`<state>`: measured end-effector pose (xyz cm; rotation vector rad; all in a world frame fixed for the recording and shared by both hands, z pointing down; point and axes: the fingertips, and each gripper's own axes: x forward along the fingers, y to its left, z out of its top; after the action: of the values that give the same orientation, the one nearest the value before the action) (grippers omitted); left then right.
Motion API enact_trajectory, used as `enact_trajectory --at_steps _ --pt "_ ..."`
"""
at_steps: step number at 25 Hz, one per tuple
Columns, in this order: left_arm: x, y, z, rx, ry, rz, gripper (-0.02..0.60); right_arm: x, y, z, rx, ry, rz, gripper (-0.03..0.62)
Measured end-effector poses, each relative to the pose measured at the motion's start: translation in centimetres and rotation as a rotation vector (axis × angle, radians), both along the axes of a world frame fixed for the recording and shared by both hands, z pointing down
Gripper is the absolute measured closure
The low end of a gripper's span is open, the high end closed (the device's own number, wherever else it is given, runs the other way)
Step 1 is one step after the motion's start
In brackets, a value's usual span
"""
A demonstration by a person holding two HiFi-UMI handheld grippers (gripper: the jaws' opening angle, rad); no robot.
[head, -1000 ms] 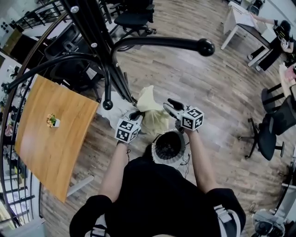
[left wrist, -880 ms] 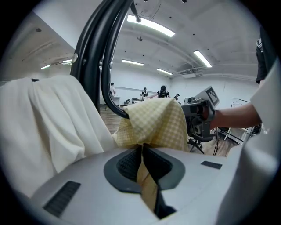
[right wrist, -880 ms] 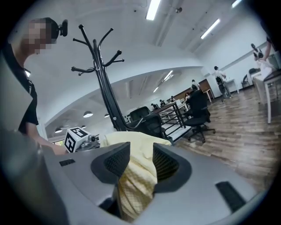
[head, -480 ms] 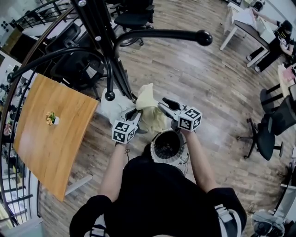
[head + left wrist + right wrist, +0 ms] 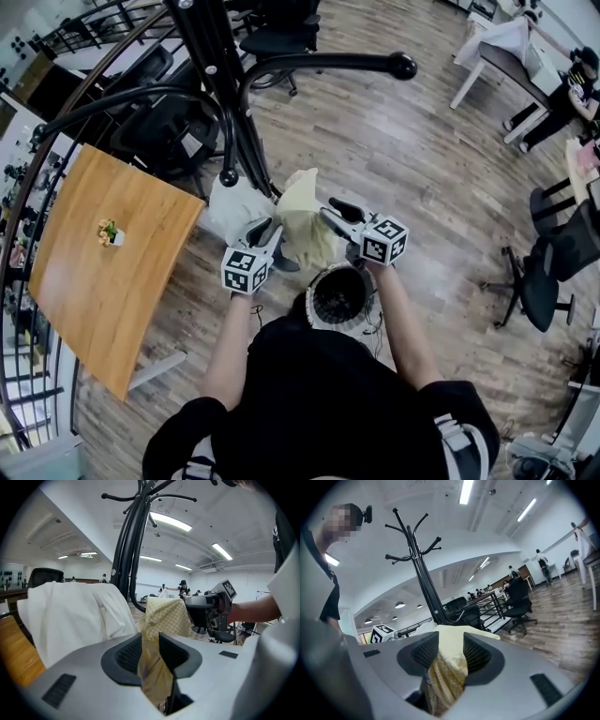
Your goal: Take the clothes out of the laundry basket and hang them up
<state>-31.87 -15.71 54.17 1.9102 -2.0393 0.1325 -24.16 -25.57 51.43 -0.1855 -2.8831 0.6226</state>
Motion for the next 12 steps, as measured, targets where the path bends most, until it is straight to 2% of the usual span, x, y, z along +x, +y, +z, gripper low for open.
enact_trajectory --at_steps 12 --pt "0.8 2.1 -1.4 0.03 -0.008 -0.04 0.476 0.9 0.8 -0.8 0.032 -0.002 0.0 0.422"
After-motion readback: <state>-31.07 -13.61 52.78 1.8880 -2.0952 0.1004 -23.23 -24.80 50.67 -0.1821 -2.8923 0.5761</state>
